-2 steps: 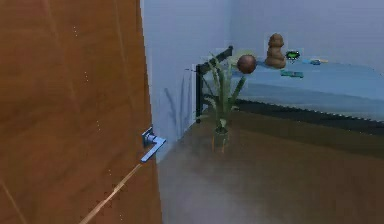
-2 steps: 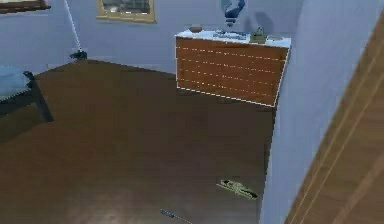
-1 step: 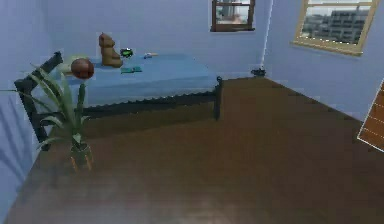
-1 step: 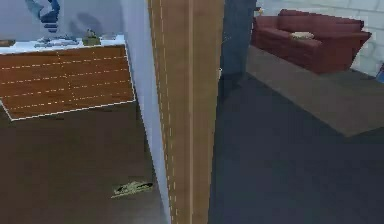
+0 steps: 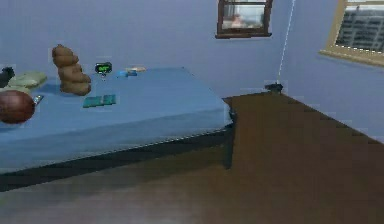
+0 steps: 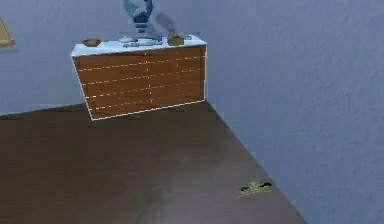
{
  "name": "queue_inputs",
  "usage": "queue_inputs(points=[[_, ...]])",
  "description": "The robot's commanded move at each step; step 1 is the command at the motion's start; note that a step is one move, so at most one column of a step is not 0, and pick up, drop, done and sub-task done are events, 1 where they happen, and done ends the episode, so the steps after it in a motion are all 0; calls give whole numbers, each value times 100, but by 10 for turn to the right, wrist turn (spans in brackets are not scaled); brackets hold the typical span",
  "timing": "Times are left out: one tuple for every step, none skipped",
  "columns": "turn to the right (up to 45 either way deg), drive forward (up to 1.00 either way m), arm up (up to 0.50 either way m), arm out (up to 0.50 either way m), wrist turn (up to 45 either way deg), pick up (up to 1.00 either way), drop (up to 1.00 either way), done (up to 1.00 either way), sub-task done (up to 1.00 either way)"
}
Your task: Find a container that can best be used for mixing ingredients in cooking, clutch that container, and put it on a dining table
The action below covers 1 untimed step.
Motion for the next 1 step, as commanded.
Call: queue_inputs(points=[[60,0,0,0,0,0,0,0,0]])
